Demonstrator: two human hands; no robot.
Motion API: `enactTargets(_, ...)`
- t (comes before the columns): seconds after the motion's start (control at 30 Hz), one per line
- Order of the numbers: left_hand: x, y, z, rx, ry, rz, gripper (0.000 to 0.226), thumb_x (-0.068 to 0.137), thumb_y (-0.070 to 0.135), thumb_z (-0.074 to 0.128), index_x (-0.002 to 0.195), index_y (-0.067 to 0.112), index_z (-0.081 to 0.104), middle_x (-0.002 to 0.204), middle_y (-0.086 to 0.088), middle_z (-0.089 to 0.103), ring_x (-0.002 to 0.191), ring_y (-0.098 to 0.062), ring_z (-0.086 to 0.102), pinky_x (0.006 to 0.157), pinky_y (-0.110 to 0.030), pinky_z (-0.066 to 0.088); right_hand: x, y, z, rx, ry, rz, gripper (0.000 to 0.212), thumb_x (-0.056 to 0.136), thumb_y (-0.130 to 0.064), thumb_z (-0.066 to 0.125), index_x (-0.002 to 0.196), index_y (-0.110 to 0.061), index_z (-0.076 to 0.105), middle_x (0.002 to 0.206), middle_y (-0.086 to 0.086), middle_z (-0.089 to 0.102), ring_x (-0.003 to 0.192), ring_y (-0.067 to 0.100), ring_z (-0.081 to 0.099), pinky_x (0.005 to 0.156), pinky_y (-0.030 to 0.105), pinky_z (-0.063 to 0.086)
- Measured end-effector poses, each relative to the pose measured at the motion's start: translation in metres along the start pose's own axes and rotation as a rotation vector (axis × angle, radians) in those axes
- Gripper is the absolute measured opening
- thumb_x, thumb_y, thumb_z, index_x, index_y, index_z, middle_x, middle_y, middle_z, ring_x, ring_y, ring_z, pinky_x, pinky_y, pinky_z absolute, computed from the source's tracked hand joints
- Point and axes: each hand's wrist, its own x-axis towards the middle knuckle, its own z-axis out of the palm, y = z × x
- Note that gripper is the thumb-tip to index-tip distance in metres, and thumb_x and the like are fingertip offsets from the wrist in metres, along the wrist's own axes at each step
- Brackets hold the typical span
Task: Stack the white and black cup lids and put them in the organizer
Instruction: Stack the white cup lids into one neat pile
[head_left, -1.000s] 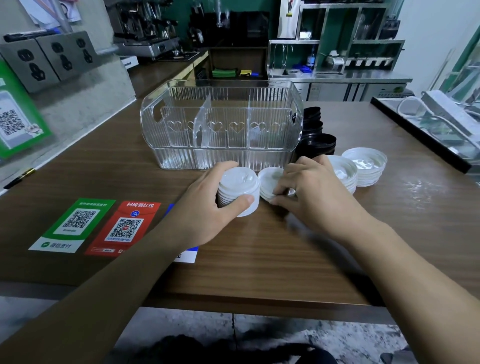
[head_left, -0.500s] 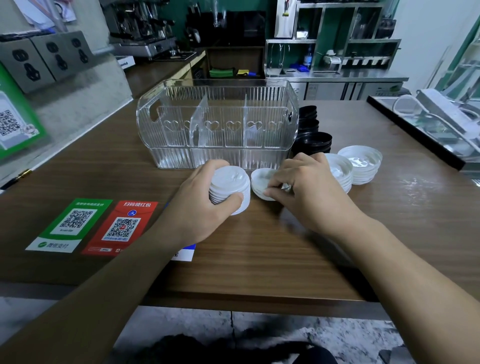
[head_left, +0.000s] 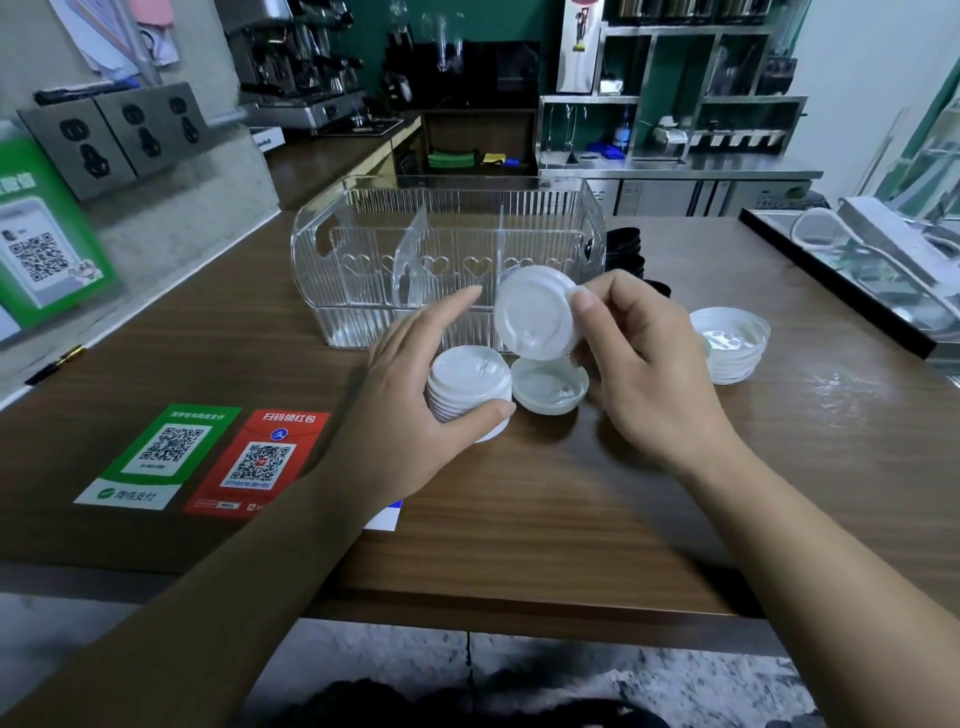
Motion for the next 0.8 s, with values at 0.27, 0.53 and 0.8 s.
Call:
enactTargets(0.27,0.000,0.000,0.000,0.025,0.085,0.133,0.087,0.090,0.029,0.095,0.168,0.027,0.055,0.153,0.018,0.065,0.140,-0.014,0.059,0.121,-0.039,0.046,0.015,-0.004,0.013,0.142,-0.208,0.028,0.045,0.118,-0.027,0.053,0.088,0.006,0.060,0.074,0.027,0.056,0.068,0.027,0.049,0.068,0.050,0.044)
enactTargets(0.53,0.000,-0.001,-0.002,-0.053,0.046,0.056,0.097,0.079,0.029,0.105,0.163,0.027,0.056,0.151,0.009,0.065,0.143,-0.016,0.062,0.122,-0.038,0.048,0.026,-0.005,0.021,0.148,-0.189,0.052,0.050,0.118,-0.026,0.053,0.084,0.011,0.054,0.073,0.029,0.048,0.066,0.025,0.042,0.065,0.040,0.038)
enactTargets(0.8,0.005,-0.010,0.003,-0.042,0.201,0.081,0.079,0.077,0.029,0.105,0.140,0.012,0.061,0.132,0.007,0.066,0.123,-0.029,0.066,0.105,-0.057,0.055,0.002,-0.010,0.029,-0.092,-0.157,-0.126,0.069,0.090,-0.045,0.089,0.147,-0.020,0.059,0.129,-0.006,0.065,0.118,0.016,0.064,0.104,0.034,0.051)
